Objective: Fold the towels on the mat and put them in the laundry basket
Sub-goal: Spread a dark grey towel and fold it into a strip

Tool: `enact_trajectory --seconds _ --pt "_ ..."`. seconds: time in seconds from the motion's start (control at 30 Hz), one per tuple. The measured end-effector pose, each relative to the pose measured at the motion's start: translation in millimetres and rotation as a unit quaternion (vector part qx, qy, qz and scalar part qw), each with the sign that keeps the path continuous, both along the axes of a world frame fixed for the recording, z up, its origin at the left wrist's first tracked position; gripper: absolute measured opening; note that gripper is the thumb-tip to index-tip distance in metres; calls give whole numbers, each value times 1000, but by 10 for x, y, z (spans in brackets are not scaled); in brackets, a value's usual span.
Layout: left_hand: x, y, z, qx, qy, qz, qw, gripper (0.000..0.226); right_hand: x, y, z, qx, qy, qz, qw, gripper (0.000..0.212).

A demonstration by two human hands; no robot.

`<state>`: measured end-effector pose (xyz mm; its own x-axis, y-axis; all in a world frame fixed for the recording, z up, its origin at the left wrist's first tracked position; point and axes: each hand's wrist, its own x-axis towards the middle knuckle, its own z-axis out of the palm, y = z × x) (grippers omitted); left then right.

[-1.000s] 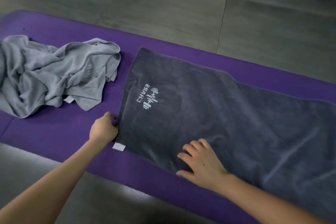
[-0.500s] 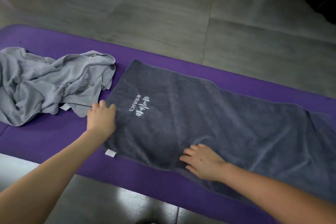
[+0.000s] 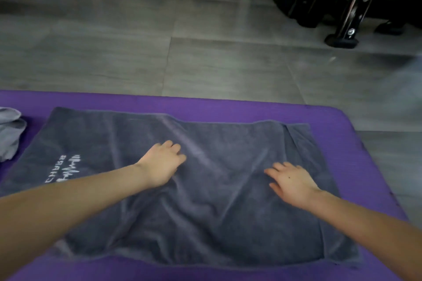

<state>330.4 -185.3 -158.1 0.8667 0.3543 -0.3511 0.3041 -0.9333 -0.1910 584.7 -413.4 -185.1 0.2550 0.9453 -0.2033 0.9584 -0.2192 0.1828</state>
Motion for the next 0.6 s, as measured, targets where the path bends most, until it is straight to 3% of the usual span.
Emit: enact_trajectory --seconds 0.1,0.2,0.37,0.6 --pt "442 -339 55 -24 64 -56 996 36 525 -409 -120 88 79 -244 962 39" --pt "891 -687 33 -47 77 -82 993 40 918 -678 -259 146 134 -390 899 41" --pt "1601 -1158 -208 -87 42 -78 992 44 1481 -701 -423 168 198 -461 848 46" --pt "2094 -1420 -551 -129 21 26 991 60 1920 -241 -580 174 246 -452 839 59"
